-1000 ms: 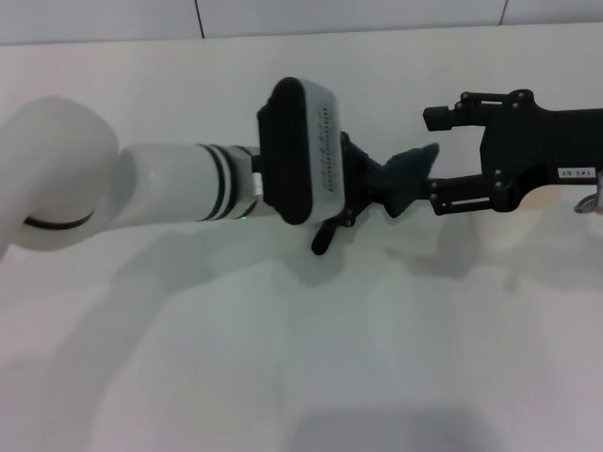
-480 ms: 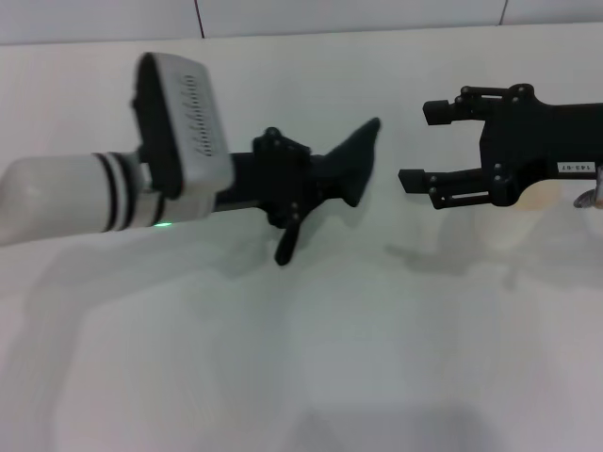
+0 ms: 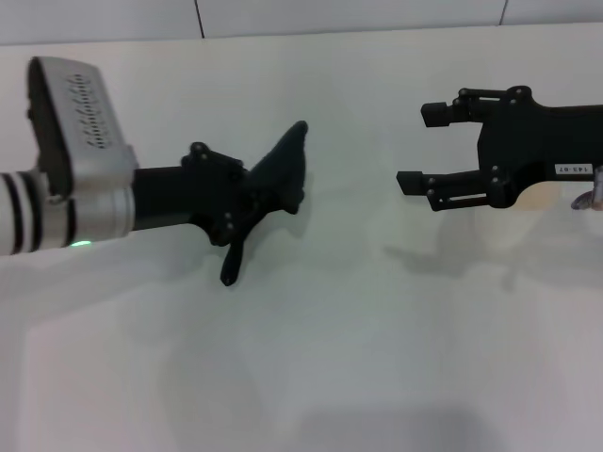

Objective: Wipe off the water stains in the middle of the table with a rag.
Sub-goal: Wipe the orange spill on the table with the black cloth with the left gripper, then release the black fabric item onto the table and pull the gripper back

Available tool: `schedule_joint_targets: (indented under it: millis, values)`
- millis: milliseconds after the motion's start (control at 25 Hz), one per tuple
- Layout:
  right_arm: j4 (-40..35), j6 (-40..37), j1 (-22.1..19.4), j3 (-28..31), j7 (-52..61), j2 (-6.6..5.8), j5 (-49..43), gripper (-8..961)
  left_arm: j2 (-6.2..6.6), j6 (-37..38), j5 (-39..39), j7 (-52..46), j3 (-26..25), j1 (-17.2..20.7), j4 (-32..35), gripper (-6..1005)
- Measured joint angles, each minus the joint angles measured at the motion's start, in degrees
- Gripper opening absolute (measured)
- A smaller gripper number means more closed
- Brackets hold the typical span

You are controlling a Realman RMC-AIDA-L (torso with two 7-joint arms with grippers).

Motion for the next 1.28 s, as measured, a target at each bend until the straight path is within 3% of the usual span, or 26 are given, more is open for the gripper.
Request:
schedule_joint_targets:
  millis: [200,440,840,1280]
  values:
    - [0.1,0.4,0.0,-0.7,0.0,0.0,0.0,825,0.43,3.0,2.3,-3.9,-3.6,0.9,1.4,139]
    - [0.5,1.4,0.3,-1.6,-0.4,0.0,0.0,825,0.91,3.8,5.5,-7.0,-4.0,0.2,1.2,141]
    - [0.8,1.5,0.5,-1.7,-0.3,0.0,0.0,825,-0.43,2.5,10.6,-10.8,-4.5,-0.5,2.0,144]
    - [0.8,1.9,0.7,-1.6,-0.1,0.0,0.0,825,-0.21,1.5,11.5,-14.4,-4.8,-0.6,4.6,355]
